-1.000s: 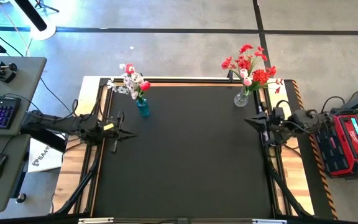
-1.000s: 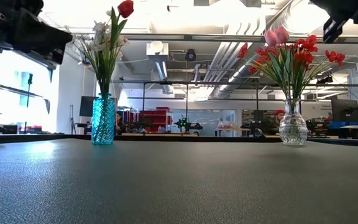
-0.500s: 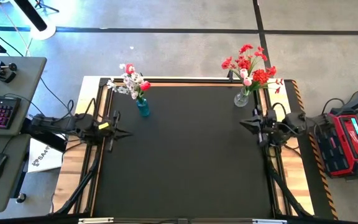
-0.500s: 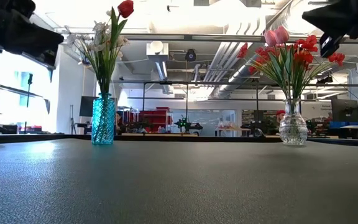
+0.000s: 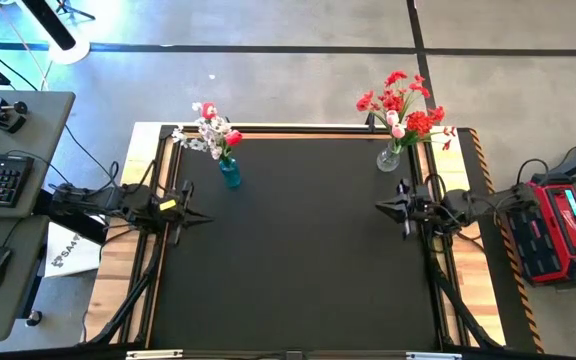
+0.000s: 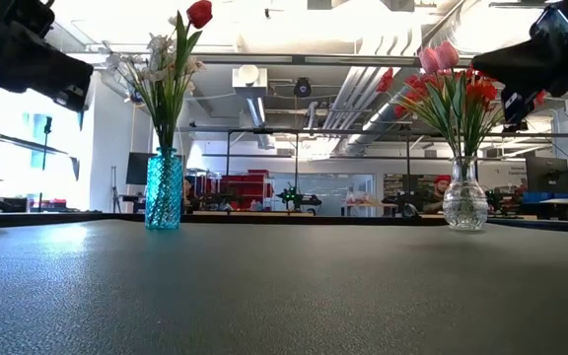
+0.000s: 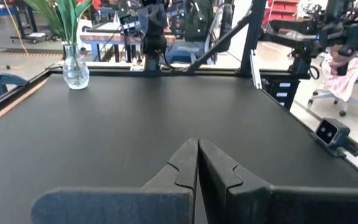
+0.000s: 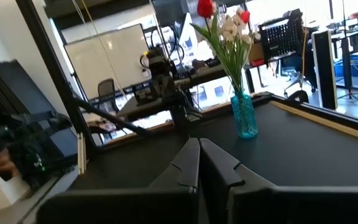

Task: Sort flowers into vase by color
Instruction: Return to Home Position

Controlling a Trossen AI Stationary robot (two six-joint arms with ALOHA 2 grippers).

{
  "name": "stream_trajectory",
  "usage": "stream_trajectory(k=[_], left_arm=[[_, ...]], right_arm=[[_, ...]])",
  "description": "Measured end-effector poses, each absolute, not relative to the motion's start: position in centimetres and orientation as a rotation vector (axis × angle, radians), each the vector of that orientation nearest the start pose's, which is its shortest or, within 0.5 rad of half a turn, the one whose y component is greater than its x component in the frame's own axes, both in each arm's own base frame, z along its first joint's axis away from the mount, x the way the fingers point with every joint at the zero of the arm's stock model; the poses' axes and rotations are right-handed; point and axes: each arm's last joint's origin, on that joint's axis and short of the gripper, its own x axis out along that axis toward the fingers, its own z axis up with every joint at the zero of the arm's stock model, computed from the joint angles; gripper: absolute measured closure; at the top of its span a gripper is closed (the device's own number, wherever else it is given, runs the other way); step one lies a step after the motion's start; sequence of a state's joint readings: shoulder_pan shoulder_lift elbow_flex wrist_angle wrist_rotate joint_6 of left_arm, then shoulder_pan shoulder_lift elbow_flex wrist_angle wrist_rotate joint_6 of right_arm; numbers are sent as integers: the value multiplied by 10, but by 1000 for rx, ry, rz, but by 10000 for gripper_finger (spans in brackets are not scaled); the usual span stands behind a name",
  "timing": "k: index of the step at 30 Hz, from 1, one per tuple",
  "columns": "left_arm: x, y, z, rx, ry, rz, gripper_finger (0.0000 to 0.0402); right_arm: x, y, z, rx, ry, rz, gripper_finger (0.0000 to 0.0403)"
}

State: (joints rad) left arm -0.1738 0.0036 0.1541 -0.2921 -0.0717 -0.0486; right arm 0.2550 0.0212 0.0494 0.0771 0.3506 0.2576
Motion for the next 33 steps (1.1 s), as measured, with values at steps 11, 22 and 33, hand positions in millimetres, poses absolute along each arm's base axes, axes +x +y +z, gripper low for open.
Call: stream_trajectory(k=[11,22,33], left_arm=[[90,-14,172,-87,133,-91,401],[90,-14,172,-78,128,-94,401],[90,-14,172,-148,134,-101,401]], right_arm=[[94,15,182,252,-62,-41,403],[94,15,173,157,22,-60,403],[94,15,173,148,25,-69,403]])
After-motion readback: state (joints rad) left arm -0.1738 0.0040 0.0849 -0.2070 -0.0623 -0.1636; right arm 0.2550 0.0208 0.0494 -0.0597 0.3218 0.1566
